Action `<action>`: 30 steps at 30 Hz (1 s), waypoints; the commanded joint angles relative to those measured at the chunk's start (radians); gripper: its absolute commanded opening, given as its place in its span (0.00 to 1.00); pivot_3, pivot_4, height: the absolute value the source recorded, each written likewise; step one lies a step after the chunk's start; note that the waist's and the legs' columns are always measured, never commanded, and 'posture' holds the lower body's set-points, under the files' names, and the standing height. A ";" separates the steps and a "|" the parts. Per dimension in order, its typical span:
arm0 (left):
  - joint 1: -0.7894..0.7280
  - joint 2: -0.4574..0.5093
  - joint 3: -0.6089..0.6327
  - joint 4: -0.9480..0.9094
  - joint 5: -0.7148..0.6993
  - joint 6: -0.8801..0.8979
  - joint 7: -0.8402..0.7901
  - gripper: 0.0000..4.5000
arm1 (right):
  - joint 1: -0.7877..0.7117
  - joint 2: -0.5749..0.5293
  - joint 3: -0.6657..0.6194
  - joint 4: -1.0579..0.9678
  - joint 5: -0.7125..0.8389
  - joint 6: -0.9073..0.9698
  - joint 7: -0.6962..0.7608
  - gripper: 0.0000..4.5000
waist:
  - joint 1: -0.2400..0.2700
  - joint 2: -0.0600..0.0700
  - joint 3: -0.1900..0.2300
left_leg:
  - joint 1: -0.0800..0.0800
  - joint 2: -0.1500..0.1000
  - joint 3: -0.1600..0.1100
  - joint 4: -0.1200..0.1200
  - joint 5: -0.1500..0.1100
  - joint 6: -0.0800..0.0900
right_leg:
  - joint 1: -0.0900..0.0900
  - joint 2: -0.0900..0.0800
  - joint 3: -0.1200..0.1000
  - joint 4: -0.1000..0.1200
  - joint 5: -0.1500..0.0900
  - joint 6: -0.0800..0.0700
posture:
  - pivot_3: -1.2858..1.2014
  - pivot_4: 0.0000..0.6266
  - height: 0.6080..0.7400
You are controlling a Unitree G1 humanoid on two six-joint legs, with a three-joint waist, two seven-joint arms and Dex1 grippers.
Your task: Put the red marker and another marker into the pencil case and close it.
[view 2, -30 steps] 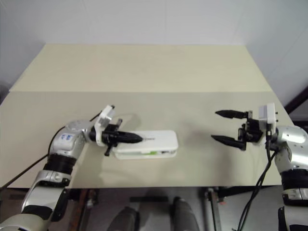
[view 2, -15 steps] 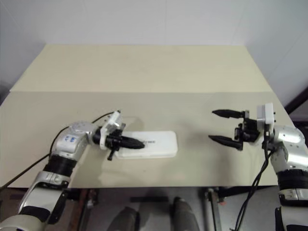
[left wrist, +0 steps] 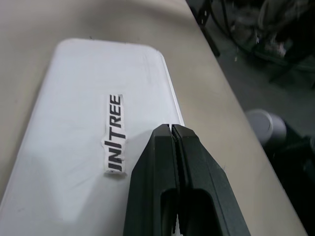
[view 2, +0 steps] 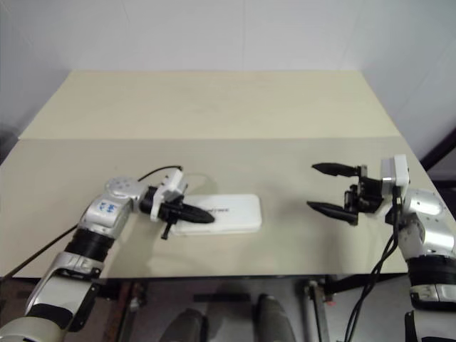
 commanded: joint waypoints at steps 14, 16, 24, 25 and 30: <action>-0.045 -0.005 -0.059 0.111 0.123 -0.106 0.119 0.01 | -0.021 0.044 -0.062 -0.007 -0.051 -0.010 0.083 1.00 | -0.001 0.000 0.000 | 0.006 -0.001 0.011 0.000 0.001 0.002 | 0.004 0.001 0.013 -0.002 0.000 0.000 | 0.52 0.24 1.00; -0.039 -0.030 -0.006 0.075 0.056 -0.092 0.132 0.01 | -0.027 0.046 -0.065 -0.004 -0.058 -0.009 0.083 1.00 | -0.002 0.000 0.000 | 0.007 -0.001 0.012 0.000 0.001 0.003 | 0.004 0.001 0.014 -0.002 0.000 0.000 | 0.52 0.24 1.00; 0.090 -0.109 0.192 -0.160 -0.173 -0.096 0.193 0.01 | -0.047 0.053 -0.067 -0.001 -0.078 0.006 0.083 1.00 | -0.005 -0.002 0.001 | 0.002 0.000 0.013 0.000 0.001 0.003 | -0.007 0.001 0.014 0.001 0.004 0.004 | 0.52 0.24 1.00; 0.109 -0.124 0.228 -0.196 -0.229 -0.092 0.191 0.01 | -0.053 0.052 -0.068 0.000 -0.079 0.009 0.083 1.00 | -0.004 -0.002 0.001 | 0.002 0.000 0.014 -0.001 0.000 0.003 | -0.008 0.001 0.014 0.001 0.005 0.004 | 0.52 0.24 1.00; 0.189 -0.082 0.334 -0.258 -0.340 -0.099 0.146 0.01 | -0.083 0.051 -0.072 0.001 -0.069 0.051 0.083 1.00 | -0.005 -0.002 0.001 | 0.002 0.001 0.016 -0.002 -0.003 0.005 | -0.008 0.001 0.014 -0.002 0.005 0.004 | 0.52 0.24 1.00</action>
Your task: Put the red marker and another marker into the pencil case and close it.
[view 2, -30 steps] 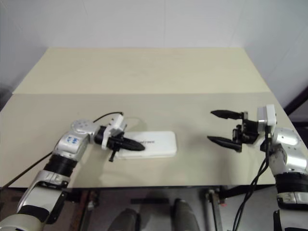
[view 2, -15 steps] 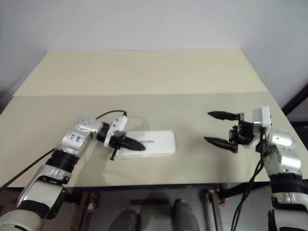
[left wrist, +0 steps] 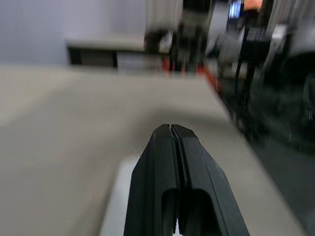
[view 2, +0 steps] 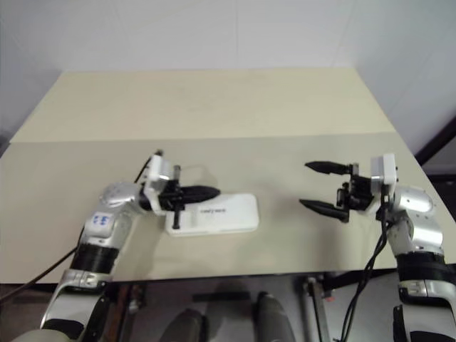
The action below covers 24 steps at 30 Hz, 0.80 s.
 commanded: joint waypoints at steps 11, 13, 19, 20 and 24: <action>0.082 0.234 0.152 0.059 -0.065 -0.066 -0.204 0.75 | -0.065 -0.042 -0.002 0.048 0.019 0.024 0.084 1.00 | 0.006 0.000 0.000 | -0.002 0.000 0.001 0.000 -0.003 0.003 | 0.000 0.000 0.000 -0.008 0.001 0.001 | 0.52 0.24 1.00; 0.076 0.251 0.161 0.083 -0.067 -0.074 -0.231 0.90 | -0.072 -0.048 0.006 0.064 0.023 0.017 0.084 1.00 | 0.003 0.000 0.000 | -0.003 0.000 0.002 0.000 -0.003 0.004 | 0.000 0.000 0.000 -0.008 0.001 0.002 | 0.52 0.24 1.00; 0.055 0.301 0.159 0.152 -0.058 -0.115 -0.317 0.99 | -0.118 -0.059 0.017 0.123 0.014 -0.008 0.084 1.00 | 0.001 0.001 0.000 | -0.004 0.000 0.004 0.000 -0.006 0.006 | -0.002 0.000 0.000 -0.009 0.001 0.002 | 0.52 0.24 1.00; 0.044 0.307 0.158 0.178 -0.054 -0.130 -0.327 0.99 | -0.125 -0.057 0.016 0.128 0.010 -0.011 0.084 1.00 | 0.000 0.001 0.000 | -0.004 0.001 0.004 0.000 -0.006 0.006 | -0.002 0.000 0.000 -0.009 0.001 0.002 | 0.52 0.24 1.00; 0.004 0.337 0.106 0.317 -0.005 -0.286 -0.354 0.99 | -0.120 -0.034 -0.010 0.123 0.006 -0.019 0.084 1.00 | 0.001 0.001 0.000 | -0.004 0.001 0.004 0.000 -0.006 0.006 | -0.003 0.000 0.000 -0.008 0.001 0.002 | 0.52 0.24 1.00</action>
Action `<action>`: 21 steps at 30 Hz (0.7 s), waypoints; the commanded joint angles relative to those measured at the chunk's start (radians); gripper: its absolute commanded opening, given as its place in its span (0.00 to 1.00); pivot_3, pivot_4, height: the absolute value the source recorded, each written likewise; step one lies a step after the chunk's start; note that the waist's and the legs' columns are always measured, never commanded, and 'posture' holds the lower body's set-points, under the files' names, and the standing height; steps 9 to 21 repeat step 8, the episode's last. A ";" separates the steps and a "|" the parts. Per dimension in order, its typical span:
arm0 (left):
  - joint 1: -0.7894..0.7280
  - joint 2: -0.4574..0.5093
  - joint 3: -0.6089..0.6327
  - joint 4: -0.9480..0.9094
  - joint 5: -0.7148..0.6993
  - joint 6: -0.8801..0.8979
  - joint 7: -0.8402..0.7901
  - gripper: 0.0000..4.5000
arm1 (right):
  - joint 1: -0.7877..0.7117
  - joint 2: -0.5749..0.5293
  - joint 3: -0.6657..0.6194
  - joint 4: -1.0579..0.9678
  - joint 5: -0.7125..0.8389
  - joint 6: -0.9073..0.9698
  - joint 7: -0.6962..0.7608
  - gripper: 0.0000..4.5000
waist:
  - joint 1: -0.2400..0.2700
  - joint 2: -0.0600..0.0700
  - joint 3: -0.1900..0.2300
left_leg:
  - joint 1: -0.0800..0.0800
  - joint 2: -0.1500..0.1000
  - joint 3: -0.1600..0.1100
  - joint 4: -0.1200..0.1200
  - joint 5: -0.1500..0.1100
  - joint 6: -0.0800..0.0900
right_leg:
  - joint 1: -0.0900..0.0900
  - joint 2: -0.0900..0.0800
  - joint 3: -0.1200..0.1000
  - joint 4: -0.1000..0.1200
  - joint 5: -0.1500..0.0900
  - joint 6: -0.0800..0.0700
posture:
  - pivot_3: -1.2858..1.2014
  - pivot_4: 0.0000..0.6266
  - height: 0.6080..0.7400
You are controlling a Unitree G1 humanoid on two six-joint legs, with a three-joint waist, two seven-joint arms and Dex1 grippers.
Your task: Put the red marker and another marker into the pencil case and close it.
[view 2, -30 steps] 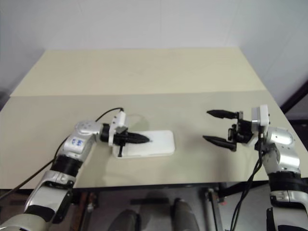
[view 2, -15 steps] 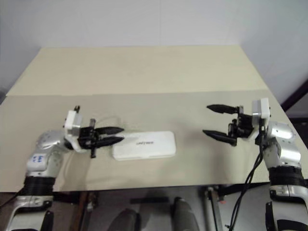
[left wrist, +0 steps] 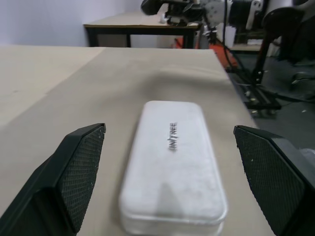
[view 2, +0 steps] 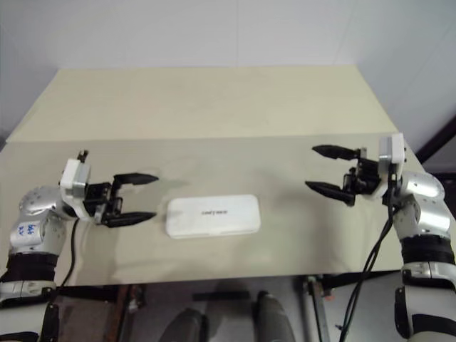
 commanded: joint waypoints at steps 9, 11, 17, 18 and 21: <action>-0.030 0.062 -0.043 0.026 -0.034 -0.060 -0.112 0.99 | 0.087 0.052 -0.094 -0.093 0.004 -0.021 0.064 1.00 | 0.003 0.000 0.000 | -0.010 0.000 0.000 0.001 0.000 0.000 | -0.009 0.000 0.000 0.001 0.000 0.001 | 0.52 0.24 1.00; -0.030 0.062 -0.043 0.026 -0.034 -0.060 -0.112 0.99 | 0.087 0.052 -0.094 -0.093 0.004 -0.021 0.064 1.00 | 0.003 0.000 0.000 | -0.010 0.000 0.000 0.001 0.000 0.000 | -0.009 0.000 0.000 0.001 0.000 0.001 | 0.52 0.24 1.00; -0.030 0.062 -0.043 0.026 -0.034 -0.060 -0.112 0.99 | 0.087 0.052 -0.094 -0.093 0.004 -0.021 0.064 1.00 | 0.003 0.000 0.000 | -0.010 0.000 0.000 0.001 0.000 0.000 | -0.009 0.000 0.000 0.001 0.000 0.001 | 0.52 0.24 1.00; -0.030 0.062 -0.043 0.026 -0.034 -0.060 -0.112 0.99 | 0.087 0.052 -0.094 -0.093 0.004 -0.021 0.064 1.00 | 0.003 0.000 0.000 | -0.010 0.000 0.000 0.001 0.000 0.000 | -0.009 0.000 0.000 0.001 0.000 0.001 | 0.52 0.24 1.00; -0.030 0.062 -0.043 0.026 -0.034 -0.060 -0.112 0.99 | 0.087 0.052 -0.094 -0.093 0.004 -0.021 0.064 1.00 | 0.003 0.000 0.000 | -0.010 0.000 0.000 0.001 0.000 0.000 | -0.009 0.000 0.000 0.001 0.000 0.001 | 0.52 0.24 1.00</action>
